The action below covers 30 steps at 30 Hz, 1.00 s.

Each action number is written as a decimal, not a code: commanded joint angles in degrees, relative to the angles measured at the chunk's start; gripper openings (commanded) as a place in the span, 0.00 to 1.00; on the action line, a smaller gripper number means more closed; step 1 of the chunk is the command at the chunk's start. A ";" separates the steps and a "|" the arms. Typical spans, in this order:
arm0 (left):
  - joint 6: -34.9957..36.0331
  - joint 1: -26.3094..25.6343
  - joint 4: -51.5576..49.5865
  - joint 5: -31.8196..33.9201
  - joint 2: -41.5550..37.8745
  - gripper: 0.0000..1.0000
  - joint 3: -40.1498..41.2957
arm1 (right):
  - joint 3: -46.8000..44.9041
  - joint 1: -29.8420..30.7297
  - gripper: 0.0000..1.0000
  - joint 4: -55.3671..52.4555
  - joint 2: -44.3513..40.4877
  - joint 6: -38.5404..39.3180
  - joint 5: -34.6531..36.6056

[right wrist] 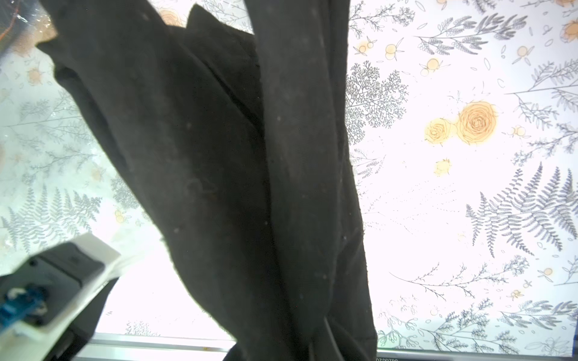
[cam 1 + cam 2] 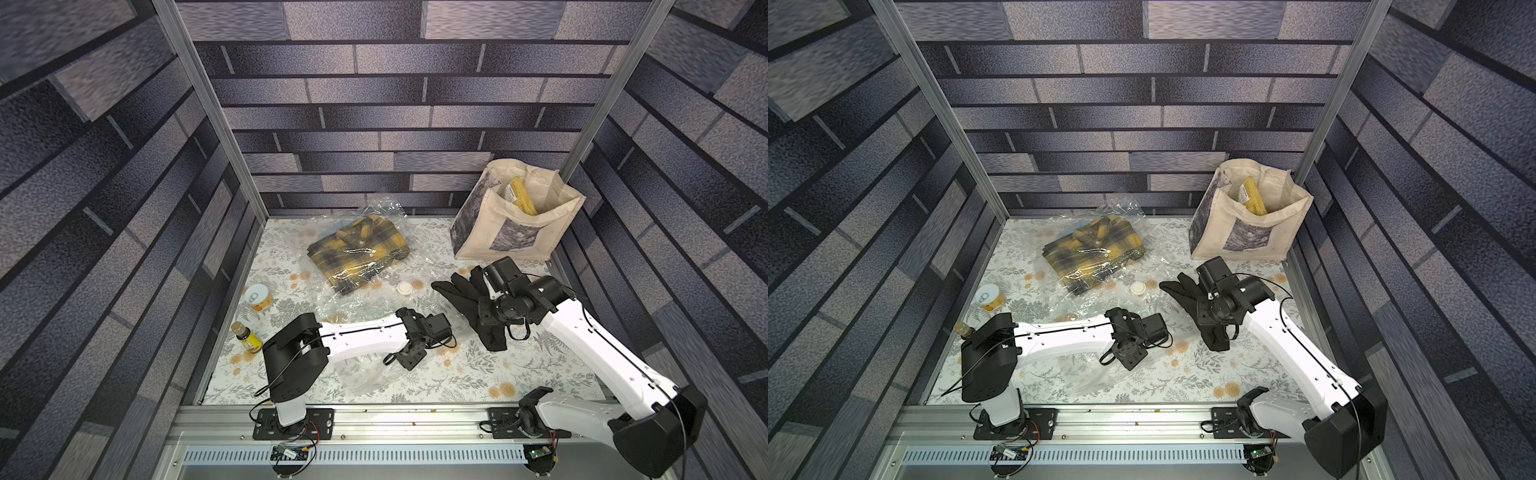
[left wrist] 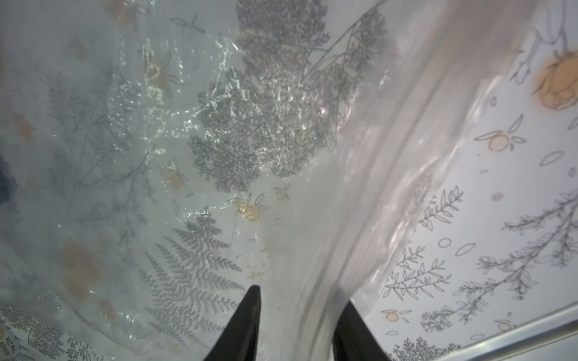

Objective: Place the folded shirt into the vacuum bag
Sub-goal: Open the vacuum bag at the center of the board, then place the shirt in the vacuum bag.

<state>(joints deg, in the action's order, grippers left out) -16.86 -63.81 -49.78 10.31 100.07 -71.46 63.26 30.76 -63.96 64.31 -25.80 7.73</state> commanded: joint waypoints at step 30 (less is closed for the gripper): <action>-9.28 13.58 3.71 -7.22 -11.74 0.00 -12.56 | -5.63 24.47 0.00 4.59 -0.46 -6.95 -8.62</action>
<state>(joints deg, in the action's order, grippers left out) -24.08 -51.22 -47.13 1.54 89.65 -82.04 61.56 54.54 -62.26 61.56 -32.60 -2.55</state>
